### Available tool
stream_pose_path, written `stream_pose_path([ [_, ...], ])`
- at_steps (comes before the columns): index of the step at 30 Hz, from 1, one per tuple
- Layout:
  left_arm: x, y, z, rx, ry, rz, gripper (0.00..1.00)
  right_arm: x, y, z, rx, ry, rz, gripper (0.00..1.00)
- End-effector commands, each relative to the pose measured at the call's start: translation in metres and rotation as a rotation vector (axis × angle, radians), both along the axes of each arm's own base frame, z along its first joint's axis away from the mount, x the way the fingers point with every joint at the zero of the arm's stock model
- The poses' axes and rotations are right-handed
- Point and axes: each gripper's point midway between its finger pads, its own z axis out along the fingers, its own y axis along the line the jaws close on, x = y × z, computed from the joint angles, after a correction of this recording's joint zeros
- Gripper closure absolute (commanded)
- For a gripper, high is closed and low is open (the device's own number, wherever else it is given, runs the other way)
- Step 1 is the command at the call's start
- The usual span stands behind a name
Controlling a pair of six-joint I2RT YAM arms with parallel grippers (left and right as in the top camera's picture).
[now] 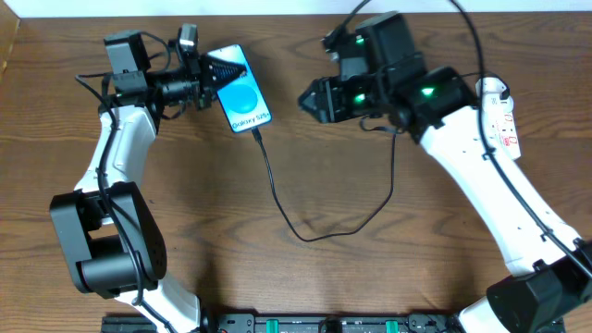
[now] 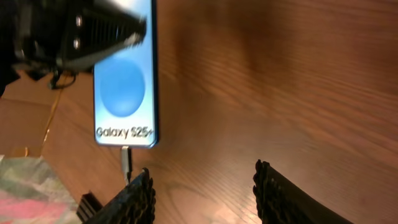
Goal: Plug charger to phone and switch on socket
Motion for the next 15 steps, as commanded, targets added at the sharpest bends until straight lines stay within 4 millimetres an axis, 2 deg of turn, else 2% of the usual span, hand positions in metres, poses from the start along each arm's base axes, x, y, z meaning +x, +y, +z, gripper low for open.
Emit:
stream_pose_path([
  [1, -0.011, -0.013, -0.004, 0.009, -0.075, -0.069, 0.93, 0.005, -0.015, 0.007, -0.015, -0.02, -0.018, 0.49],
  [5, -0.012, -0.027, -0.024, 0.048, -0.032, -0.079, 0.93, 0.007, -0.026, 0.002, -0.043, -0.011, -0.029, 0.49],
  [9, -0.014, -0.044, -0.054, 0.18, 0.024, -0.061, 0.93, 0.007, -0.035, -0.004, -0.08, 0.002, -0.057, 0.48],
  [15, -0.027, -0.067, -0.073, 0.263, 0.035, -0.113, 0.93, 0.006, -0.038, -0.008, -0.099, 0.01, -0.059, 0.48],
])
